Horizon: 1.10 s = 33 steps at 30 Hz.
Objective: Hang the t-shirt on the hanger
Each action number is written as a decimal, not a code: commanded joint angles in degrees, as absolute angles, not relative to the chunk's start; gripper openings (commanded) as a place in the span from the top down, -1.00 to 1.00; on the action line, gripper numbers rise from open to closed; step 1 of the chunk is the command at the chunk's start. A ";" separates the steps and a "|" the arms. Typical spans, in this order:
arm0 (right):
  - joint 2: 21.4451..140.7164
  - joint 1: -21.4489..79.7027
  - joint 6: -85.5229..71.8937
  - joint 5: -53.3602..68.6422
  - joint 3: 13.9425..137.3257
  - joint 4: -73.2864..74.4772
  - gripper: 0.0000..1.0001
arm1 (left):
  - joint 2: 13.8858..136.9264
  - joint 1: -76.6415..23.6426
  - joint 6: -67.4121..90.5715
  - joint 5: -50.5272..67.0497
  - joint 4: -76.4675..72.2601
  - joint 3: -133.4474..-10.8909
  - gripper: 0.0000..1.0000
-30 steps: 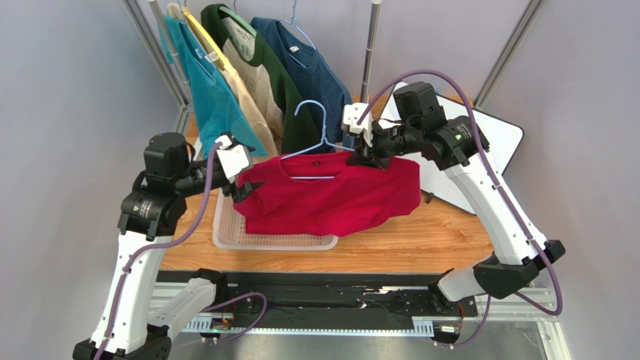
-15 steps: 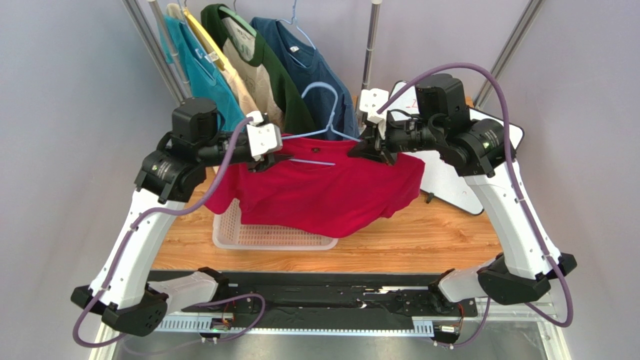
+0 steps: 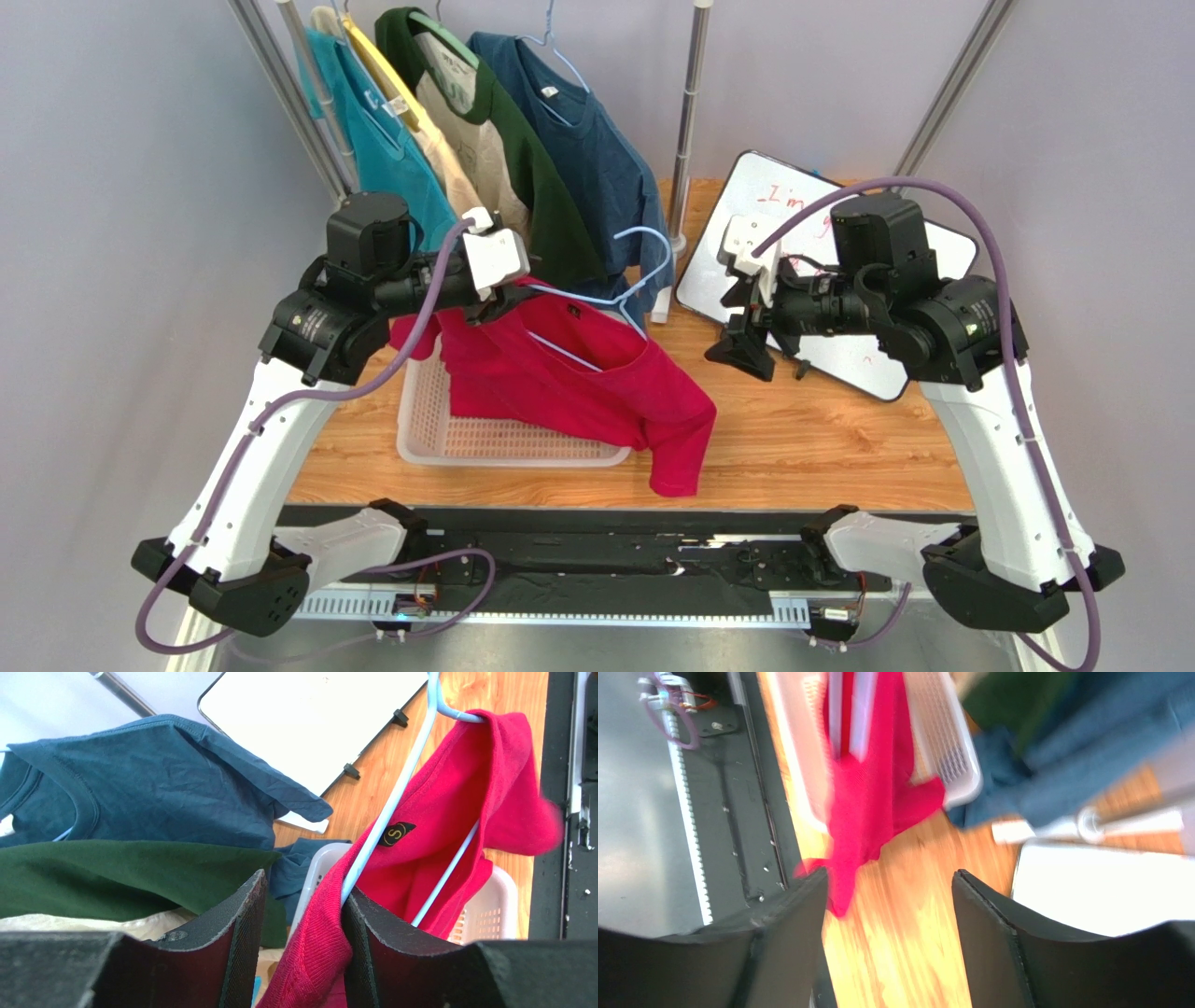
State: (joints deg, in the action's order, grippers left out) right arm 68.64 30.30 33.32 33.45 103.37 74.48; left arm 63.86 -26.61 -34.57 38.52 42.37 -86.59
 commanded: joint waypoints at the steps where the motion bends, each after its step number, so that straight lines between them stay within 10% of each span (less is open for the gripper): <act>1: 68.38 27.16 29.13 34.44 104.67 73.75 -0.54 | 62.58 -26.19 -30.42 40.16 37.89 -86.14 1.00; 6: 67.33 27.60 12.16 43.13 101.08 56.05 -0.60 | 62.67 -26.19 -25.67 40.43 33.67 -85.17 1.00; 11: 68.81 29.35 1.16 46.58 99.58 43.70 -0.23 | 62.67 -26.19 -23.21 40.34 32.08 -84.90 1.00; 22: 76.19 36.21 8.08 43.33 101.07 46.31 -0.18 | 62.93 -26.19 -20.74 40.69 30.32 -85.43 1.00; 26: 76.38 36.39 8.44 43.85 102.13 47.63 0.26 | 62.84 -26.19 -20.30 40.25 29.97 -85.69 1.00; 29: 75.24 36.30 8.53 44.30 102.48 48.86 1.00 | 62.84 -26.19 -19.16 40.25 29.18 -85.43 1.00; 32: 73.48 35.07 6.42 42.11 103.01 49.31 1.00 | 63.37 -26.19 -16.62 39.12 28.92 -85.86 0.96; 33: 71.82 34.02 5.20 41.66 102.92 48.96 1.00 | 63.89 -26.19 -15.83 38.68 29.00 -86.04 0.58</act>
State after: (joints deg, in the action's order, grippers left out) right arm 76.82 35.97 7.57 43.46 100.14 48.95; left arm 63.64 -26.55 -20.47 39.22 32.93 -84.68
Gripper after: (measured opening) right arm 0.010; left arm 0.468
